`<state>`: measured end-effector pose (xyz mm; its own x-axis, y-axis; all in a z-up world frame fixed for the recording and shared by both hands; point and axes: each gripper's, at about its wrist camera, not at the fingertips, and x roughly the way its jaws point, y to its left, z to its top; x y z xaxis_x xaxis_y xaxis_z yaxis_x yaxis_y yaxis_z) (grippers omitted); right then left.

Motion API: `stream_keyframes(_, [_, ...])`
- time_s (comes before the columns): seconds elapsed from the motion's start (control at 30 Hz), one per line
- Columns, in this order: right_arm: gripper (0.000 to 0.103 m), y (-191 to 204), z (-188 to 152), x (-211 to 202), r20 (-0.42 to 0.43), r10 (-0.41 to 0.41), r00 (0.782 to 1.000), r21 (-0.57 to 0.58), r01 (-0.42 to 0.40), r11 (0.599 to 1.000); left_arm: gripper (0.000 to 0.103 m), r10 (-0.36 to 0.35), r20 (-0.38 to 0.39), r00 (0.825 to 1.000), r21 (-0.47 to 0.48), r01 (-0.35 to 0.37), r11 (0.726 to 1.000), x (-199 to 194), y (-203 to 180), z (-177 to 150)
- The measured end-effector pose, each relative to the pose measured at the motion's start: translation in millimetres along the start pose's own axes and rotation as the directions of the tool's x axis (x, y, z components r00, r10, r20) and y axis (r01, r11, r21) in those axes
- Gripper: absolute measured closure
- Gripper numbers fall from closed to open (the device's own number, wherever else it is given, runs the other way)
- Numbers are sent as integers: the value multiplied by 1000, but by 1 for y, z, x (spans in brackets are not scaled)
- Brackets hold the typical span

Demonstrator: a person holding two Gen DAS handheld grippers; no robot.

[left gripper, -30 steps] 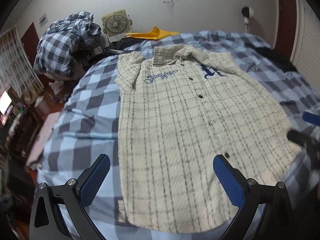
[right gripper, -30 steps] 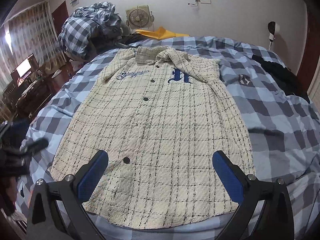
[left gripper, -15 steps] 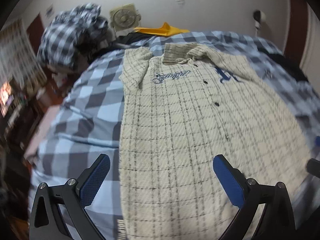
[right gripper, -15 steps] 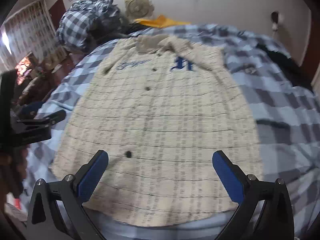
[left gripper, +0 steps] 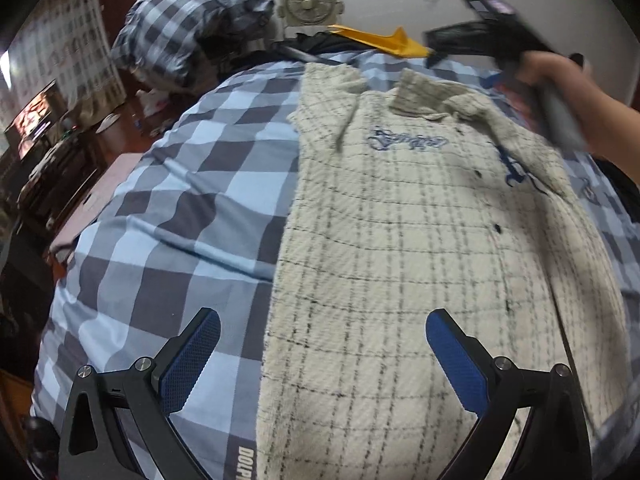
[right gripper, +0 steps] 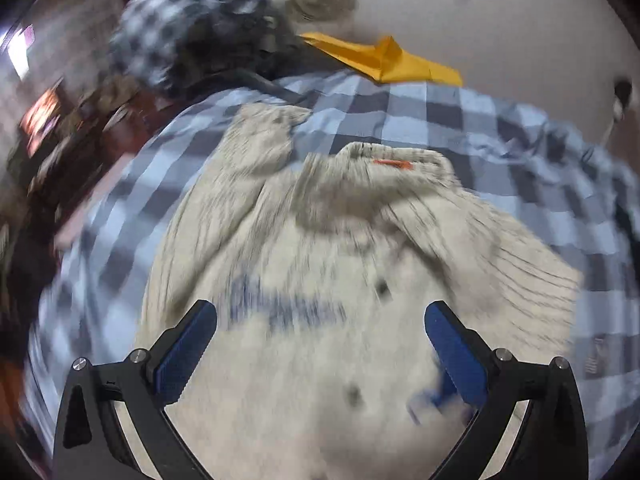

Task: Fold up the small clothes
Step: 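Grasp the shirt's shoulder and sleeve edge with the right tool, then fold the held sleeve across the shirt body, then open the right tool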

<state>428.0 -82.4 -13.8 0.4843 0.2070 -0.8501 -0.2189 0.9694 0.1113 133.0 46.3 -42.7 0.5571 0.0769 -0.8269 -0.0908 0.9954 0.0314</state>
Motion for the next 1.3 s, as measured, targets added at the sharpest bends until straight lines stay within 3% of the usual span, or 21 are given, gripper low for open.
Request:
stream_keyframes(0.03, [1, 1, 12, 17, -30, -58, 998, 44, 59, 997, 0, 6, -2, 1000, -14, -6, 1000, 2, 2, 0])
stream_keyframes(0.23, [1, -2, 56, 108, -75, -120, 990, 219, 134, 966, 0, 27, -12, 1000, -43, -27, 999, 12, 9, 3])
stream_keyframes(0.3, [7, -6, 56, 135, -118, -165, 979, 249, 190, 950, 0, 13, -32, 999, -57, -15, 998, 17, 12, 2])
stream_keyframes(0.37, [72, -13, 55, 151, -158, -133, 979, 293, 175, 940, 0, 5, -50, 999, -64, -8, 998, 20, 14, 1])
stream_keyframes(0.43, [88, -21, 50, 153, -178, -99, 979, 334, 154, 930, 0, 10, -48, 999, -69, -14, 998, 19, 17, 0])
stream_keyframes(0.47, [92, -24, 49, 145, -154, -92, 984, 343, 140, 929, 0, 11, -46, 999, -71, -14, 997, 18, 17, 1])
stream_keyframes(0.57, [96, -31, 53, 97, -4, -43, 999, 340, 41, 939, 0, 8, -26, 1000, -78, -10, 997, 12, 19, 2])
stream_keyframes(0.77, [97, -31, 62, -23, 102, 70, 992, 253, -93, 963, 0, 5, 11, 1000, -114, -4, 993, -4, 30, 4])
stream_keyframes(0.9, [97, 0, 64, -90, 104, 176, 979, 241, -196, 950, 0, -13, 39, 999, -152, 18, 988, -15, 41, 6])
stream_keyframes(0.97, [95, 21, 67, -102, 103, 230, 968, 243, -249, 938, 0, -12, 50, 999, -153, 19, 988, -18, 43, 6])
stream_keyframes(1.0, [91, 32, 65, -100, 81, 279, 957, 252, -291, 923, 0, -9, 52, 999, -151, 17, 988, -19, 43, 6])
stream_keyframes(1.03, [78, 42, 62, -88, 33, 340, 940, 268, -336, 903, 0, -8, 53, 999, -150, 16, 989, -19, 43, 5])
stream_keyframes(1.07, [50, 54, 57, -74, -40, 393, 919, 302, -364, 881, 0, -9, 51, 999, -150, 16, 989, -19, 43, 4])
stream_keyframes(1.1, [37, 64, 43, -55, -155, 435, 887, 368, -357, 859, 0, -12, 47, 999, -149, 19, 989, -18, 42, 4])
stream_keyframes(1.13, [30, 63, 34, -42, -205, 439, 875, 408, -332, 851, 0, -16, 44, 999, -148, 22, 989, -18, 42, 3])
stream_keyframes(1.17, [30, 62, 20, -32, -235, 482, 844, 474, -333, 815, 0, -19, 44, 999, -147, 25, 989, -18, 42, 3])
stream_keyframes(1.2, [30, 54, 6, -28, -249, 483, 839, 523, -303, 796, 0, -21, 46, 999, -146, 27, 989, -19, 42, 2])
stream_keyframes(1.23, [30, 48, 3, -28, -247, 470, 847, 523, -291, 801, 0, -22, 49, 999, -144, 29, 989, -20, 42, 2])
stream_keyframes(1.27, [30, 40, 0, -33, -239, 425, 873, 497, -266, 826, 0, -23, 53, 998, -140, 30, 990, -21, 40, 2])
stream_keyframes(1.3, [30, 29, -3, -41, -224, 336, 915, 439, -213, 873, 0, -24, 54, 998, -137, 31, 990, -22, 39, 2])
